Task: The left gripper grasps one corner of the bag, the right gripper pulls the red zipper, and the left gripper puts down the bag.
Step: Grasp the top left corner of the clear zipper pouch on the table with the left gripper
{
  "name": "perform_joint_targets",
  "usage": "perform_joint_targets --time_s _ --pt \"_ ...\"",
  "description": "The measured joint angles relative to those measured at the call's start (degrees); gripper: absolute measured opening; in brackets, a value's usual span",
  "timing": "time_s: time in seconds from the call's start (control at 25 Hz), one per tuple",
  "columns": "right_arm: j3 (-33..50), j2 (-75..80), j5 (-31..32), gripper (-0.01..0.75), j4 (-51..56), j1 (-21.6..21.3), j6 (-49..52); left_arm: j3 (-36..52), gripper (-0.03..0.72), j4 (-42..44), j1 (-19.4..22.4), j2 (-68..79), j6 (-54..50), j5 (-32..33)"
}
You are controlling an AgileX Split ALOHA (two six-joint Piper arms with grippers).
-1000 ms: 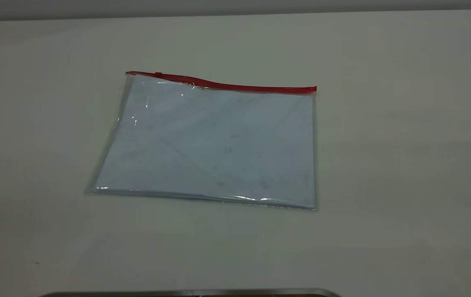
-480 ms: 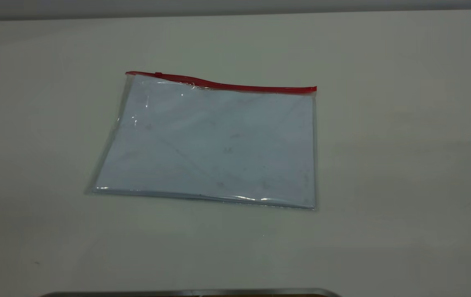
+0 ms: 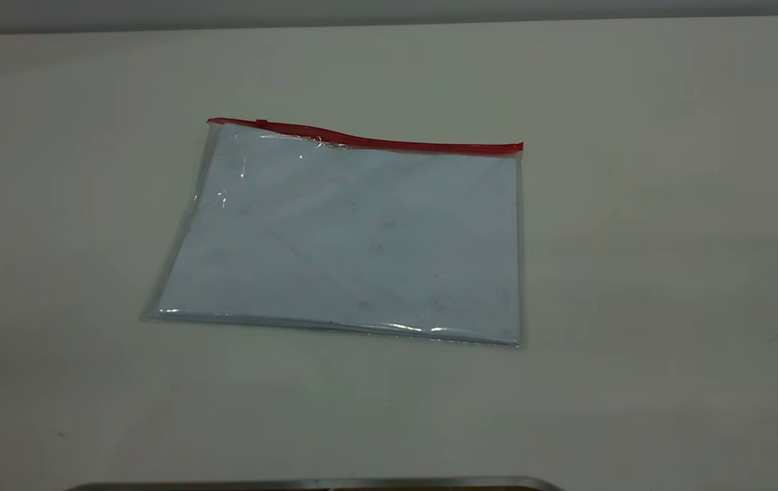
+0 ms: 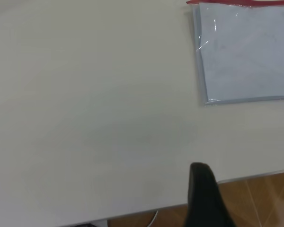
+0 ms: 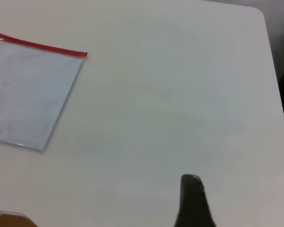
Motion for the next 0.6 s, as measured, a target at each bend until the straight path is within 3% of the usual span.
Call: perform_joint_targets --time_s 0.6 --pt "0.00 0.00 0.00 0.551 1.29 0.00 0.00 0.00 0.518 0.00 0.00 0.00 0.06 0.00"
